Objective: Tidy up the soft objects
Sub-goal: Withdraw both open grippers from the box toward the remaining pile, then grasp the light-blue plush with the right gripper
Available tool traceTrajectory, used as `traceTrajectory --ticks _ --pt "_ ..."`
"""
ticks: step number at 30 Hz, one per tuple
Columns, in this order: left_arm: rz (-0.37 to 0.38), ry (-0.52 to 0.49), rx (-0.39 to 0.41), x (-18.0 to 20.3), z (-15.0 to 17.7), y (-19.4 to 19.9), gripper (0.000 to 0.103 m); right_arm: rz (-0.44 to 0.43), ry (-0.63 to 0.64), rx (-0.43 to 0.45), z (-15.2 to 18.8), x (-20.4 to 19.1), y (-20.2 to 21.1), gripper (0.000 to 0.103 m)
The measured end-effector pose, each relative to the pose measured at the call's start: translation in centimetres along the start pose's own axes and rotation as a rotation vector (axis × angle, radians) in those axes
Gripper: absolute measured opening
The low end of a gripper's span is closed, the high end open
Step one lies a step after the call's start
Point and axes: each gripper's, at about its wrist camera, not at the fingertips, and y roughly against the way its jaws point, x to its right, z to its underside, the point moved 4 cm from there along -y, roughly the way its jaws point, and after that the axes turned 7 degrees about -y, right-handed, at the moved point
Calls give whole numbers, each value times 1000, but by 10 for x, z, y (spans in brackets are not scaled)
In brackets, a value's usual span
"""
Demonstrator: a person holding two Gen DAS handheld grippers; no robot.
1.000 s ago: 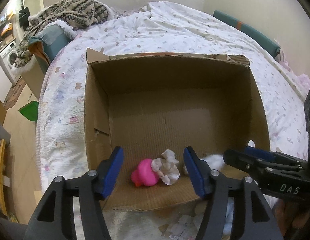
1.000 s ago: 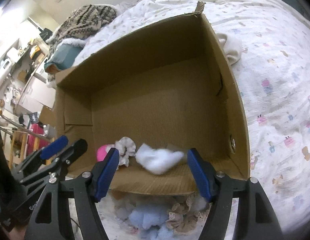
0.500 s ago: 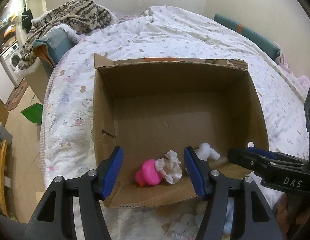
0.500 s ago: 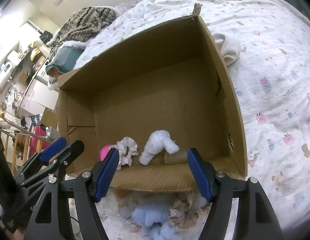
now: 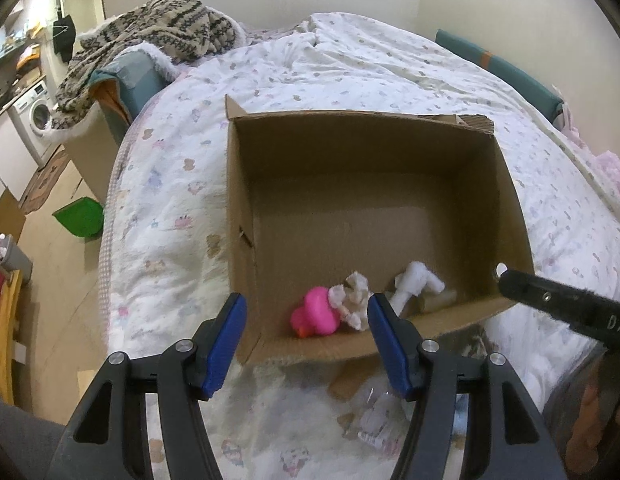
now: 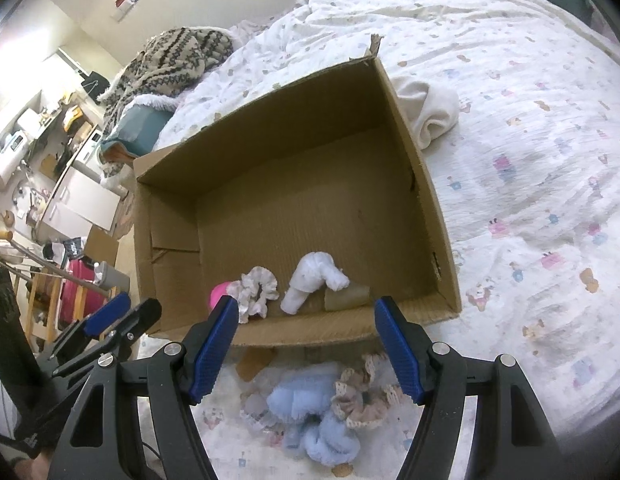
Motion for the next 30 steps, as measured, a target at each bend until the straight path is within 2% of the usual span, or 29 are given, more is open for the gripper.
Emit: traceTrajectory --ticks 14,21,27,30 --pt "-6 21 -14 -2 26 18 60 1 -36 -11 30 11 16 75" --pt "-11 76 -51 -10 42 18 60 -45 -128 -41 39 24 18 75" --pt "0 131 -95 -15 53 12 60 -36 -181 -112 47 31 3 75" --pt "-1 134 -105 -14 53 9 60 -57 -221 -206 60 34 -15 75"
